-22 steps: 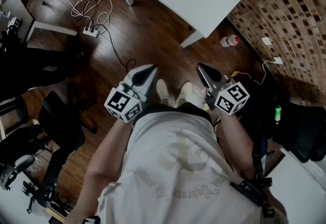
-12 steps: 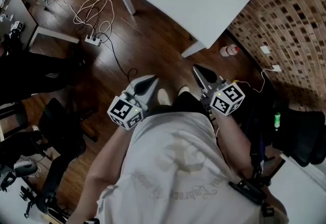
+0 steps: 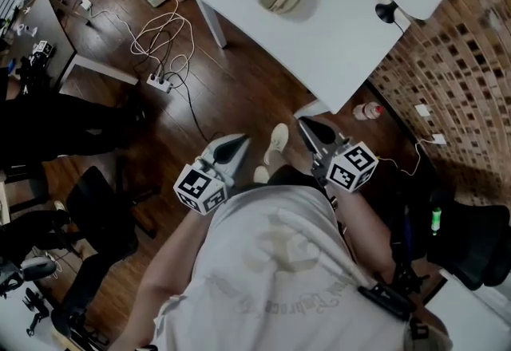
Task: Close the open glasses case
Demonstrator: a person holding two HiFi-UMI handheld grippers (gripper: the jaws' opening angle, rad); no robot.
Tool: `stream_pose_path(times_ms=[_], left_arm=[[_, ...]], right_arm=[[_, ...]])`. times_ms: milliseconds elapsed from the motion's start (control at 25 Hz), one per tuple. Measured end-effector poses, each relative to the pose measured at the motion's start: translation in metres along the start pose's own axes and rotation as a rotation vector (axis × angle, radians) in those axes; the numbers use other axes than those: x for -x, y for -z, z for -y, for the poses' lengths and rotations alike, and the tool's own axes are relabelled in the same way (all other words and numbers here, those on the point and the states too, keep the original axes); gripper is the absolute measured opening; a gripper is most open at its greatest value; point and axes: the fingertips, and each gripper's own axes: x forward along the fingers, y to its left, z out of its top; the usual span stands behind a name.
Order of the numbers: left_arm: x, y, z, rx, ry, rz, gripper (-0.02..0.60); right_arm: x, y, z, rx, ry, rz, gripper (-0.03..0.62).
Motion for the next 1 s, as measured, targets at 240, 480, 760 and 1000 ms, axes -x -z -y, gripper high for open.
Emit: stream_pose_path(times_ms=[240,480,760,1000], left_arm=[[-0.036,-0.043,-0.036,-0.037,-0.036,0.024,0.006],[-0.085,-0.078,-0.065,-0.039,-0.077,0.038,0.006],[-0.129,-0.114,-0.092,-0.076,-0.091,0.035,0.006],[-0.155,-0.127,-0.107,-0.08,-0.091,0.028,0.006]], right_arm=[[-0.035,-0.044,0.027,0.023,-0.062,0.004,0.008],[-0.062,-0.064,0.077,0.051,-0.114,-0.03,0.008],[-0.084,-0.079,0.106,0.05,-0.144,-0.039,0.008],[-0.09,-0.084,0.131,0.009,-0.126,-0.03,0.008]])
